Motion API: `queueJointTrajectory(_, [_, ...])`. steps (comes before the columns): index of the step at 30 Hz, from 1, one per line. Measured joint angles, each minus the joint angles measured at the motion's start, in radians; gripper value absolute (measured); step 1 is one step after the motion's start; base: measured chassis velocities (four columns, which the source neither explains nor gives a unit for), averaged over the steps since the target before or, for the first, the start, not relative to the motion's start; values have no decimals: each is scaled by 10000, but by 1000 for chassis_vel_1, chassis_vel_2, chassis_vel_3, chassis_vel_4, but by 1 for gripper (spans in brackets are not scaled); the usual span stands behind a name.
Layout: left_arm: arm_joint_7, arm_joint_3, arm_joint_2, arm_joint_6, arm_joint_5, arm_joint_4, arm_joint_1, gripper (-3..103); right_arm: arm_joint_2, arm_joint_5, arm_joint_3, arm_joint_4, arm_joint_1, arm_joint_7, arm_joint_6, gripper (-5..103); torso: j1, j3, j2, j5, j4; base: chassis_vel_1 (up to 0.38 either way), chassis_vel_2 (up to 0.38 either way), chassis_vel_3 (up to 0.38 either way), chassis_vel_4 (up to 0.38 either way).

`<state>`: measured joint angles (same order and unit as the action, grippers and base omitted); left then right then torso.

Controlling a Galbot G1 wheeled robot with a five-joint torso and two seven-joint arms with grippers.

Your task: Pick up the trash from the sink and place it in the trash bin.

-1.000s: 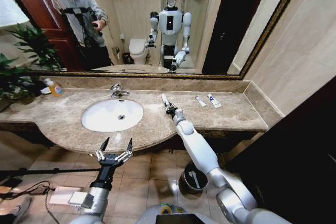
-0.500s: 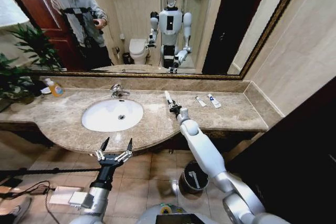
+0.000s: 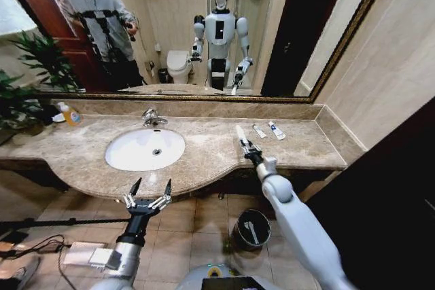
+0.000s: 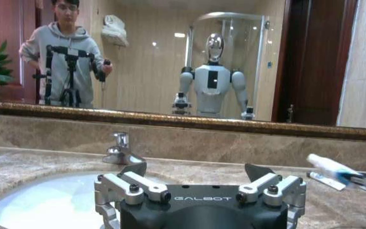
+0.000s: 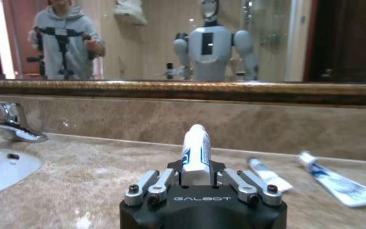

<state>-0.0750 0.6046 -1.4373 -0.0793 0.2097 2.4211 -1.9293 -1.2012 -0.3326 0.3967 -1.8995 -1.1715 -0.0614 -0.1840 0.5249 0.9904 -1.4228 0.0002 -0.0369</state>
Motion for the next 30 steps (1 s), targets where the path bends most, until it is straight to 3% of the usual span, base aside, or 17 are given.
queueJointTrajectory(6, [-4,0,1,0,0,0,0,100,-236,404,956,-982,-2033,205,504,26,-1,0,0,1,2,0,0,0,0])
queueJointTrajectory(10, [-4,0,0,0,0,-1,0,100,-748,797,1530,-1561,-3600,432,1303,26,-1,0,0,-3,2,0,0,0,0])
queueJointTrajectory(15, [-4,0,1,0,0,0,0,100,-1235,1223,1624,-1636,-4429,340,2038,26,0,1,0,-2,1,0,0,0,0])
queueJointTrajectory(24, [-3,0,0,0,0,-1,0,100,-2495,2426,1677,-1136,-6050,161,4383,26,1,1,0,-4,0,0,0,0,0])
queueJointTrajectory(30, [-4,0,0,0,0,0,0,100,-3500,3317,1564,-834,-6724,219,5167,26,0,1,-1,-4,1,0,0,0,0])
